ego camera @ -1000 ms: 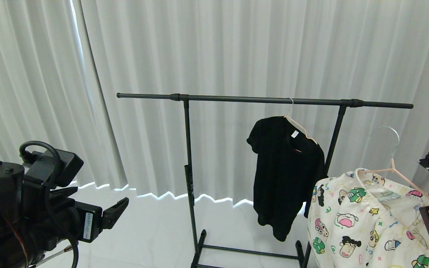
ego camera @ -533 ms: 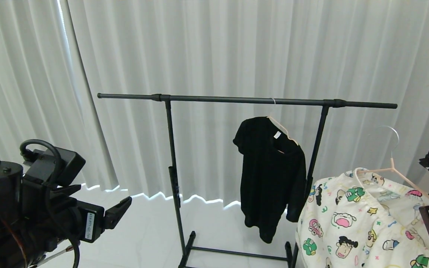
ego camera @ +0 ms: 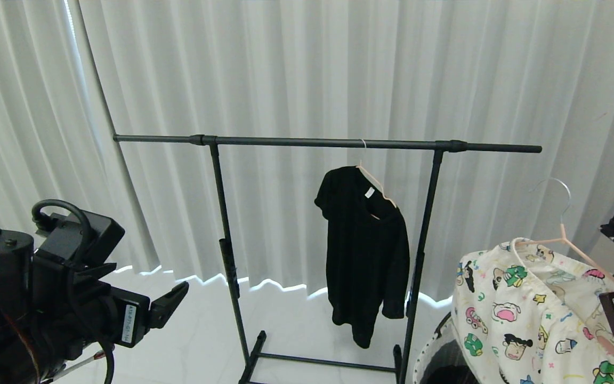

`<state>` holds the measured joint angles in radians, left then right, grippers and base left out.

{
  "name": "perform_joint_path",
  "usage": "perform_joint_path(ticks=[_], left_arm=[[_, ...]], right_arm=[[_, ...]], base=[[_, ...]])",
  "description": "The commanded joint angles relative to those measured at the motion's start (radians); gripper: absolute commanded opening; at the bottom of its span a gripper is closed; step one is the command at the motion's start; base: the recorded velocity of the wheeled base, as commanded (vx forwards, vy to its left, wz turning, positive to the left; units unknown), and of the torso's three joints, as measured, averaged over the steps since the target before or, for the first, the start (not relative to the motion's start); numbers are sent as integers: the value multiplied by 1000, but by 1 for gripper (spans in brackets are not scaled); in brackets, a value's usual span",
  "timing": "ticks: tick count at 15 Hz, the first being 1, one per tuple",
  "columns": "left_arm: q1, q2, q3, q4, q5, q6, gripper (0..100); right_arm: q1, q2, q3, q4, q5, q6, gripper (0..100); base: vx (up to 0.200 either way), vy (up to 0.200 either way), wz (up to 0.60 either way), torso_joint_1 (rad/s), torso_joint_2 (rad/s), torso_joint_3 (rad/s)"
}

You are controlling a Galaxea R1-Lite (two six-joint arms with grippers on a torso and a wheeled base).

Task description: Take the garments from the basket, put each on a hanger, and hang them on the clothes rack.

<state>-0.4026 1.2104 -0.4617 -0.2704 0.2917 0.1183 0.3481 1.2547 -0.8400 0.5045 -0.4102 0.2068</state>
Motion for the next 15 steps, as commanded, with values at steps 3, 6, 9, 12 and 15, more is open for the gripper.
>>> perform_joint_path(ticks=[3,6,9,12,15], left_arm=[[-1,-2,0,-1,0,-3,100],[-1,-2,0,-1,0,-3,100],[-1,-2,0,-1,-2,-3,100],[-1,-2,0,-1,-2,-5,100],[-1,-2,0,-1,-2,-5,100]], right_arm=[[0,3,-2,-34,2,-1,0],[0,2,-5,-75,13,-30,0],[0,8,-39,-86,47,-55,0],[0,14,-53,-86,50,-61,0],[0,12,-53,-86,48,-61,0]], base=[[0,0,0,0,0,0],[200,0,0,-6,-1,1],[200,0,0,9,4,4],[200,0,0,1,1,7],[200,0,0,4,-1,-2]])
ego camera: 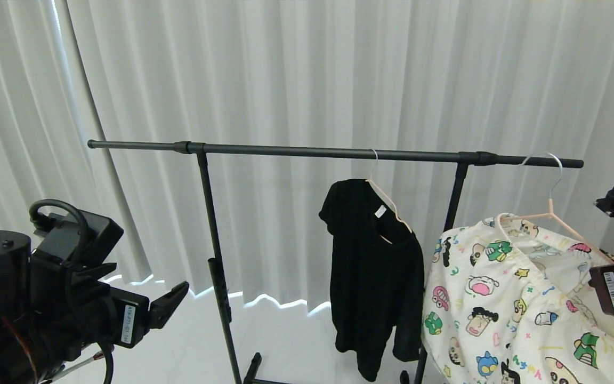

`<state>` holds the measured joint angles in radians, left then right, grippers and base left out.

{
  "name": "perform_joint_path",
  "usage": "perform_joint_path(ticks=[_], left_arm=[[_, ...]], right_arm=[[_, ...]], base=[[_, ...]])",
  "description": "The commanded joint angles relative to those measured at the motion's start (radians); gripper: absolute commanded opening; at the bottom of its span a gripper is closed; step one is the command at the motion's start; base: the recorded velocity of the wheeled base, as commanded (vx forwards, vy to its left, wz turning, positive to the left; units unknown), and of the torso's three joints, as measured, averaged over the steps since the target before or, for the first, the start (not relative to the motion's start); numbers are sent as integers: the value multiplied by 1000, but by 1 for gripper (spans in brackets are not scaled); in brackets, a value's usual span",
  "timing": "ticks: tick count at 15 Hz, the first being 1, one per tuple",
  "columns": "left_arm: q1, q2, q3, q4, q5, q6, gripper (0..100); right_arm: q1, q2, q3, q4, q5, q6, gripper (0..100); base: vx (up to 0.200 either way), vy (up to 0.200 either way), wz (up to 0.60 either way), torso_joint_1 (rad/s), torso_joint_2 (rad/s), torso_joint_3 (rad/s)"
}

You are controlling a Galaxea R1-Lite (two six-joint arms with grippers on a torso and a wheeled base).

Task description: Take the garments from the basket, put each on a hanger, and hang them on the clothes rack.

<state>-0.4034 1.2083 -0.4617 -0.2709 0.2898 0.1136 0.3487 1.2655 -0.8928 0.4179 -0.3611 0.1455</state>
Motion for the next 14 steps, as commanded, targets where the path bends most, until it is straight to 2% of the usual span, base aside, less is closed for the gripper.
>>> perform_joint_path(ticks=[1,6,14], left_arm=[[0,0,0,-1,0,0,100],[0,0,3,-1,0,1,100],[0,2,3,-1,0,1,100]], right_arm=[[-1,2,0,1,-1,0,0],[-1,-2,2,1,-1,-1,0],[-1,-3,3,1,-2,0,0]], base=[[200,0,0,2,-7,-2],[200,0,0,2,1,4],[0,0,0,0,0,0]])
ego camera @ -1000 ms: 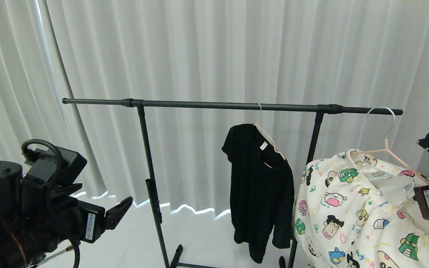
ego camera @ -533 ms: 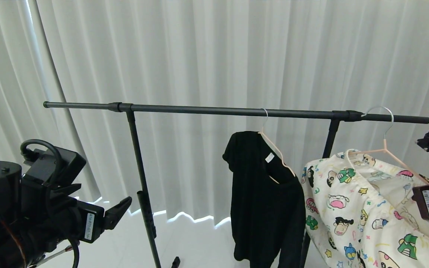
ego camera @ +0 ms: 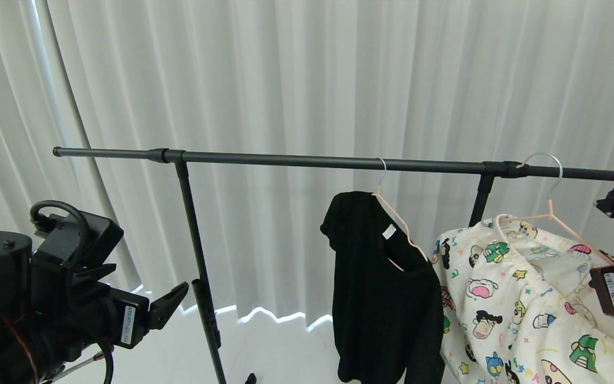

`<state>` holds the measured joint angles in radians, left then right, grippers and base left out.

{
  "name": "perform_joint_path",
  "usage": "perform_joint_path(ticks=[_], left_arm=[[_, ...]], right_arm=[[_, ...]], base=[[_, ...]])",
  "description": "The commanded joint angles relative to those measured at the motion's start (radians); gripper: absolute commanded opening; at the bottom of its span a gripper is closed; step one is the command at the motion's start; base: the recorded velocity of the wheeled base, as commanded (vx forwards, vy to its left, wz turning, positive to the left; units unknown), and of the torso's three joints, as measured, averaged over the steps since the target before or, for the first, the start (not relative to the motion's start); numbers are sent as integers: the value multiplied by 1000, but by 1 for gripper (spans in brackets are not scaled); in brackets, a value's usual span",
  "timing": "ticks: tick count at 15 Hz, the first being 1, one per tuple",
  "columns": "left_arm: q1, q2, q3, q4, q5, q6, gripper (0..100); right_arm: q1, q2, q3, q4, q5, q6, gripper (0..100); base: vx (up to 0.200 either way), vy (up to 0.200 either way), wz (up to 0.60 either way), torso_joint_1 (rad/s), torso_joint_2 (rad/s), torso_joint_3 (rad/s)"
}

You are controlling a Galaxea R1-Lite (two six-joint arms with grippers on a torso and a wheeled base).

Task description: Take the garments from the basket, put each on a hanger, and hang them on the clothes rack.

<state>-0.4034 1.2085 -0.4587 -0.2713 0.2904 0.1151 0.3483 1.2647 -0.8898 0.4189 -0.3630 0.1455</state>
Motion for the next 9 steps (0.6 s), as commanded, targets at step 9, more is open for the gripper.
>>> perform_joint_path(ticks=[9], left_arm=[[0,2,-3,0,-1,-3,100]], right_arm=[[1,65,-34,-66,2,-37,0]], base=[[0,0,0,0,0,0]])
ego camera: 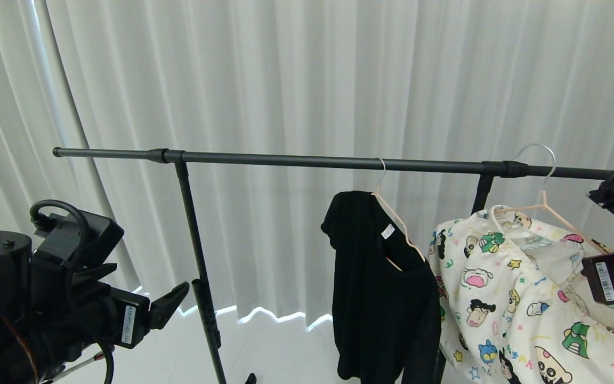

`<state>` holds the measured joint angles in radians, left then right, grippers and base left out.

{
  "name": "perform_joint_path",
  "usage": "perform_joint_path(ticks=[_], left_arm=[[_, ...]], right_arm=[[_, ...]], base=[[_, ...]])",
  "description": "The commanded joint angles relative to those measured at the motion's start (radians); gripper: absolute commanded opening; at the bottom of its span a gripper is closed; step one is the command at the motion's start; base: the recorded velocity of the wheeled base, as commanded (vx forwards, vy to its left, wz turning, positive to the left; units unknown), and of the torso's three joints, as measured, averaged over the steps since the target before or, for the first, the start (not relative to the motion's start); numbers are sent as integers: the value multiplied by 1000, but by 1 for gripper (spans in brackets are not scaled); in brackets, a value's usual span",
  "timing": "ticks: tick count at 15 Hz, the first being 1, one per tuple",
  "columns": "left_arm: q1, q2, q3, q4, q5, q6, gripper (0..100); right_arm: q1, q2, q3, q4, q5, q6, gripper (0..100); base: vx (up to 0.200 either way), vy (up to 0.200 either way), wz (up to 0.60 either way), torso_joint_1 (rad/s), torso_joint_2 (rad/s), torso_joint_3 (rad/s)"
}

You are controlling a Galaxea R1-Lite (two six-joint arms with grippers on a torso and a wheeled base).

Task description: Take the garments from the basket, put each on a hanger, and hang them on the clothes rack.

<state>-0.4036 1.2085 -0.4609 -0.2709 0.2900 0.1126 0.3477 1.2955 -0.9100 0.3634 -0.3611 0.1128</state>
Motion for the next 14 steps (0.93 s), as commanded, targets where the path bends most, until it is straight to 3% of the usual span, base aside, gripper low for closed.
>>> perform_joint_path(ticks=[1,5,14], left_arm=[[0,2,-1,-1,0,-1,100],[3,2,4,-21,0,-4,100],[2,5,4,-34,0,-1,100]], right_arm=[[2,50,-24,-17,-1,-10,0],[36,93,-52,-50,1,-19,0],[97,245,-156,-60,-2,-13,0]], base=[[0,0,0,0,0,0],[200,0,0,-4,-5,5],[0,0,0,0,0,0]])
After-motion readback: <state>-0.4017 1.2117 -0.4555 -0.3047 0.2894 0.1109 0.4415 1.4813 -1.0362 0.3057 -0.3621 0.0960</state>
